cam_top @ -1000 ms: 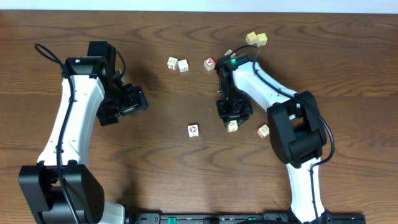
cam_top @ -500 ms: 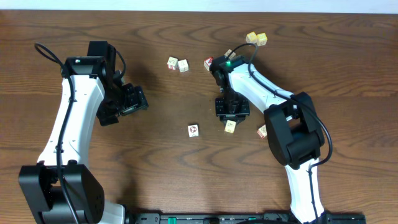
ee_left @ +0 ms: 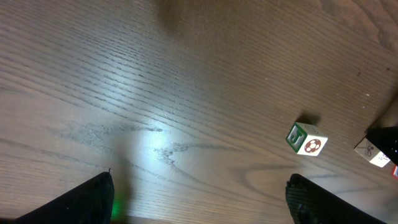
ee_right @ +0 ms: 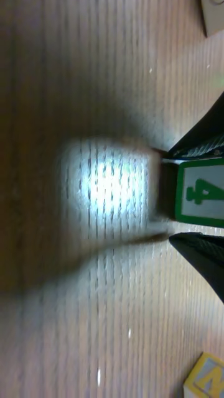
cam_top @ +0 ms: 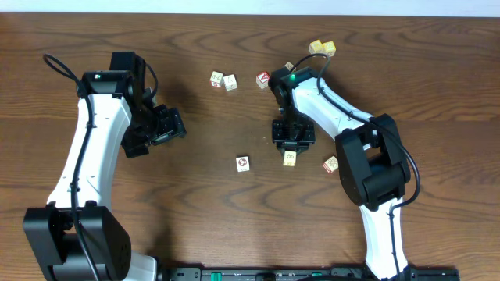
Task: Lift 4 blocks
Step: 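Carry the green block toward the front and release it on the table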
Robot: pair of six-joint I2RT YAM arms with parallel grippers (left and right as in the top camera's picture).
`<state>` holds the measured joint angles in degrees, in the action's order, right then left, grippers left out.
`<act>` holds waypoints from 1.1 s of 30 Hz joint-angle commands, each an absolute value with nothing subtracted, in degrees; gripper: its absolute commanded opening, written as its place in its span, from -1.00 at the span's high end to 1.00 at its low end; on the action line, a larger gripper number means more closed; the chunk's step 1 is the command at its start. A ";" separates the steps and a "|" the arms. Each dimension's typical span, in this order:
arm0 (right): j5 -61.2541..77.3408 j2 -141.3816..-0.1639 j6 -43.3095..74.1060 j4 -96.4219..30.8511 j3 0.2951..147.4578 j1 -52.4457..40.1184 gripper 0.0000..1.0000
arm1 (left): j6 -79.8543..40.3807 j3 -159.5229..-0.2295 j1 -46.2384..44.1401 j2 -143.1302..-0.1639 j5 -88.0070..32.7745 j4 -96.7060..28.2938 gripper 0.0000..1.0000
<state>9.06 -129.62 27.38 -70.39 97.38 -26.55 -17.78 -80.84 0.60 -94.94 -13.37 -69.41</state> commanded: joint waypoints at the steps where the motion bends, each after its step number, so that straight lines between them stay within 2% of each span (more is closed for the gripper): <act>1: 9.98 -128.03 25.39 -70.19 97.23 -26.41 0.28 | -17.69 -80.68 0.67 -94.74 -12.82 -69.58 -0.77; 12: 9.96 -128.03 24.71 -73.19 100.42 -24.71 0.20 | -17.67 -80.68 0.67 -94.74 -12.82 -69.58 -0.77; 24: 7.05 -128.03 16.03 -90.32 120.25 -20.95 0.04 | -17.67 -80.68 0.67 -94.74 -12.82 -69.60 -0.77; 25: 6.61 -128.03 15.11 -92.03 121.93 -20.64 -0.01 | -17.67 -80.68 0.67 -94.74 -12.82 -69.60 -0.77; 26: 5.85 -128.03 14.31 -93.91 123.61 -20.36 -0.31 | -17.67 -80.68 0.67 -94.74 -12.82 -69.60 -0.77; 27: 4.47 -128.03 13.37 -96.09 125.27 -20.08 -0.98 | -17.67 -80.68 0.67 -94.74 -12.82 -69.60 -0.77; 33: 1.56 -126.26 7.55 -97.36 125.75 -19.75 -0.98 | -17.67 -80.68 0.67 -94.74 -12.80 -69.63 -0.77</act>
